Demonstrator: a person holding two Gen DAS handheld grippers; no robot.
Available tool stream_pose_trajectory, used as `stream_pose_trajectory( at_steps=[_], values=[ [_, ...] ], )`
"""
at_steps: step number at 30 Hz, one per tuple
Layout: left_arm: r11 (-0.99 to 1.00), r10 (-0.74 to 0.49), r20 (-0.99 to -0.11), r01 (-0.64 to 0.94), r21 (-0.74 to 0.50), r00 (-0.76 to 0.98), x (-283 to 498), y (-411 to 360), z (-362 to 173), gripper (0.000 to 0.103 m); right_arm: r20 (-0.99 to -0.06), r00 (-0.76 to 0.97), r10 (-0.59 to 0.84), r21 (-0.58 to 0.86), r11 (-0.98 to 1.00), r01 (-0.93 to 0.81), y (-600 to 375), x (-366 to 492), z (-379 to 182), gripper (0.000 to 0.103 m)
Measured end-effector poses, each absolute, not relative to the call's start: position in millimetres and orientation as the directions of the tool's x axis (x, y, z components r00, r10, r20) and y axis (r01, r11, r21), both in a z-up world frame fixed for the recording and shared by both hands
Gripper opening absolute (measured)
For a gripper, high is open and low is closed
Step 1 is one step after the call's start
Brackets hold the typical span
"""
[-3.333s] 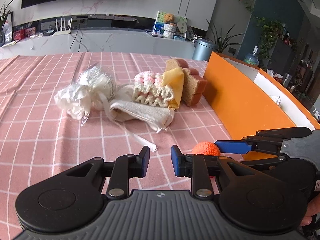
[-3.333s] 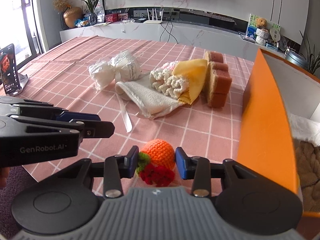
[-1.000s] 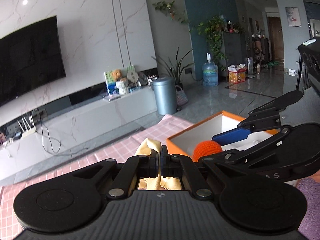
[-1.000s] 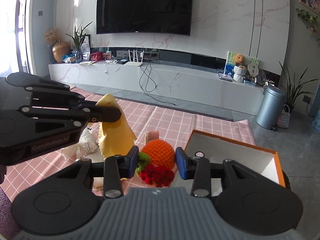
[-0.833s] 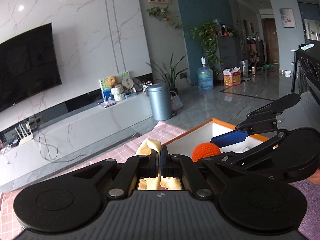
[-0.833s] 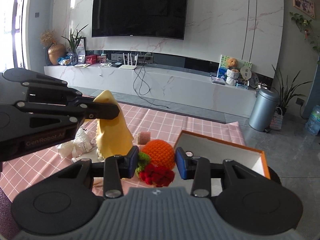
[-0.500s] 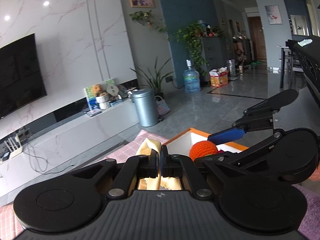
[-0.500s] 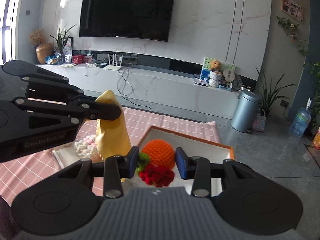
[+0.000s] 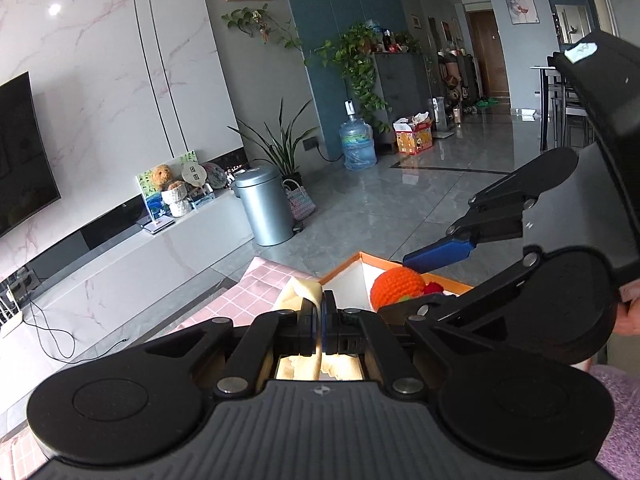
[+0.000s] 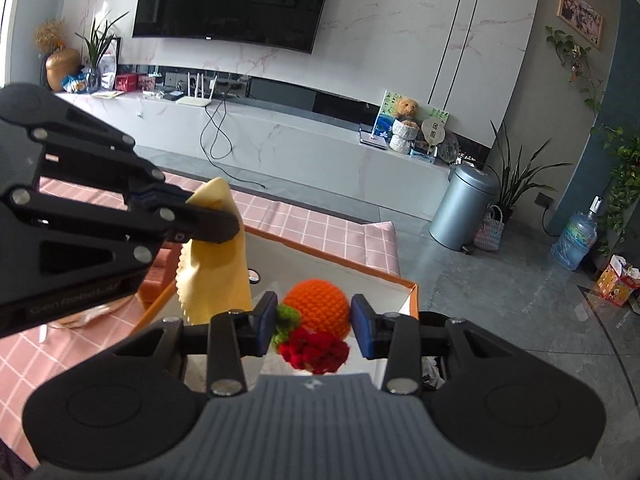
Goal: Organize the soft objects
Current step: 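Lift and carry the strawberry and yellow cloth with both tools over the box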
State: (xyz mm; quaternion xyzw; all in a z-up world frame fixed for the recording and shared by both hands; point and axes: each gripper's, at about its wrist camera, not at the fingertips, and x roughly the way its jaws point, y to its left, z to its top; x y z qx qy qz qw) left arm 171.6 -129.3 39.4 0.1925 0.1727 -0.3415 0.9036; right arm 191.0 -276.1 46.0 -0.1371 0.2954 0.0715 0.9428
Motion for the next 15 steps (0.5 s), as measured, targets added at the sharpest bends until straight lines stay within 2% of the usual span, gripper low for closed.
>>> stream_pose_trajectory(
  at_steps=[15],
  values=[
    [0.667,-0.485,-0.596,0.711,0.221,0.640,212,-132,-9,0.002,-0.681,0.727,0.085,-0.226,0.921,-0.319,-276,260,-10,0.039]
  ],
)
